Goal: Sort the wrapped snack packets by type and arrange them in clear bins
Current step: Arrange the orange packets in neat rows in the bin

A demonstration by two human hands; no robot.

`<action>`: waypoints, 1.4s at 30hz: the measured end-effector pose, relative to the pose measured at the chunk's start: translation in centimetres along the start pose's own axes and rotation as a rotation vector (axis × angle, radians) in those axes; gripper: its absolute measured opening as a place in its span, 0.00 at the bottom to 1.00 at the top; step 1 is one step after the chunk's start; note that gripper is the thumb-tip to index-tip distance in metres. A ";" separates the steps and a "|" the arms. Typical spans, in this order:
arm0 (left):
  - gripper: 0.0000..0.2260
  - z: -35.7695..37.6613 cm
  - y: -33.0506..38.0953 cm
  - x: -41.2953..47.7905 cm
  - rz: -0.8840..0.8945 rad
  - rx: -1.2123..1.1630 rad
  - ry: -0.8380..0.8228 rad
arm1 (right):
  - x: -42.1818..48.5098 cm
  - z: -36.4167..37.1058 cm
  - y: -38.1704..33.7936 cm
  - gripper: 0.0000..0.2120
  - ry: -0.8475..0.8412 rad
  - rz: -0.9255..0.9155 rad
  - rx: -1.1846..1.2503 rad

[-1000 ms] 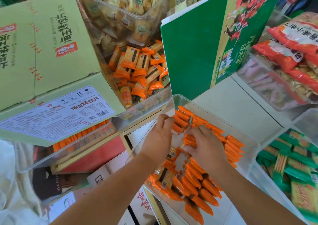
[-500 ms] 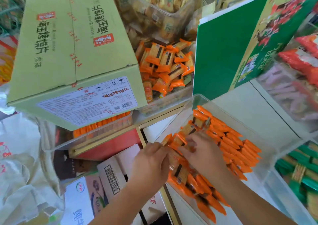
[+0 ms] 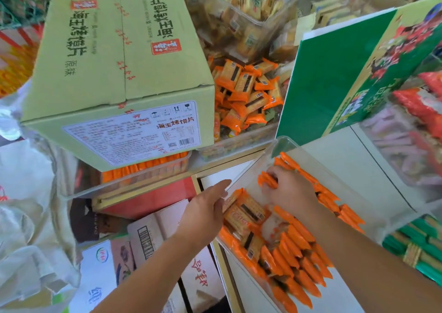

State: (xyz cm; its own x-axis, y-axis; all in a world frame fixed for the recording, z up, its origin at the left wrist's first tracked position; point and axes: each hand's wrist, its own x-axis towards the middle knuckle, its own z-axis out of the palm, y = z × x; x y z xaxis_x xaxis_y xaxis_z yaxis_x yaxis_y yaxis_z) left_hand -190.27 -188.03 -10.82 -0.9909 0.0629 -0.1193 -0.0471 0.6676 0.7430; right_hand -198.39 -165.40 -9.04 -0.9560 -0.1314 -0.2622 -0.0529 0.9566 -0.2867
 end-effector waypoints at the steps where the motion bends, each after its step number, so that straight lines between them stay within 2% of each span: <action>1: 0.23 -0.1 -0.1 0.4 0.000 -0.015 0.008 | 0.1 -0.4 0.7 0.14 0.017 0.017 0.052; 4: 0.23 -0.1 0.0 1.7 -0.009 -0.035 -0.008 | 0.2 -0.6 2.8 0.18 0.185 -0.016 -0.058; 7: 0.23 0.1 0.3 3.3 -0.015 -0.043 -0.021 | 0.4 0.0 4.2 0.12 0.338 -0.079 -0.294; 9: 0.23 0.1 0.5 4.2 -0.003 -0.036 -0.023 | 0.7 -0.1 4.8 0.07 0.330 -0.055 -0.300; 13: 0.22 0.4 0.7 4.1 0.027 -0.038 -0.017 | 0.9 0.1 5.3 0.11 0.327 -0.079 -0.319; 16: 0.22 0.7 0.3 4.0 0.050 -0.031 0.002 | 1.8 -0.2 5.4 0.08 0.363 -0.090 -0.273; 20: 0.22 0.9 0.0 4.0 0.061 -0.018 0.006 | 2.5 0.4 5.5 0.17 0.271 -0.236 -0.273; 21: 0.22 0.9 0.1 3.9 0.060 -0.015 0.002 | 2.3 0.6 5.4 0.16 0.260 -0.243 -0.266; 25: 0.22 0.6 0.2 4.2 0.020 0.024 -0.006 | 1.2 0.3 5.0 0.14 0.266 -0.160 -0.211; 28: 0.25 0.5 0.6 4.0 -0.022 0.038 -0.055 | 0.3 -0.3 4.7 0.14 0.305 -0.103 -0.106; 30: 0.26 0.6 1.0 3.7 -0.016 0.067 -0.055 | -0.6 -0.3 3.6 0.10 0.345 -0.152 0.035; 32: 0.26 0.8 1.1 3.6 -0.006 0.081 -0.037 | -1.3 0.0 1.1 0.10 0.226 -0.141 0.241; 35: 0.26 0.8 0.8 3.9 0.007 0.075 -0.034 | -0.6 1.4 -2.5 0.28 -0.149 0.076 0.447; 37: 0.27 0.8 0.6 3.8 0.011 0.066 -0.048 | 0.7 2.1 -3.5 0.40 -0.301 0.201 0.444; 39: 0.27 0.7 0.5 3.8 0.005 0.059 -0.056 | 2.0 2.3 -3.5 0.48 -0.406 0.221 0.362; 42: 0.27 0.8 0.4 3.8 -0.018 0.032 -0.049 | 2.8 2.4 -3.1 0.51 -0.513 0.219 0.254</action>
State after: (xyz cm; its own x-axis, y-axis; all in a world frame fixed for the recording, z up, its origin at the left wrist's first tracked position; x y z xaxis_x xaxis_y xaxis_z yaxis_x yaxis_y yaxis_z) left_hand -194.00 -186.92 -11.49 -0.9824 0.0863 -0.1654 -0.0602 0.6923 0.7191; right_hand -200.23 -169.39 -11.09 -0.6727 -0.1072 -0.7321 0.2601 0.8921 -0.3696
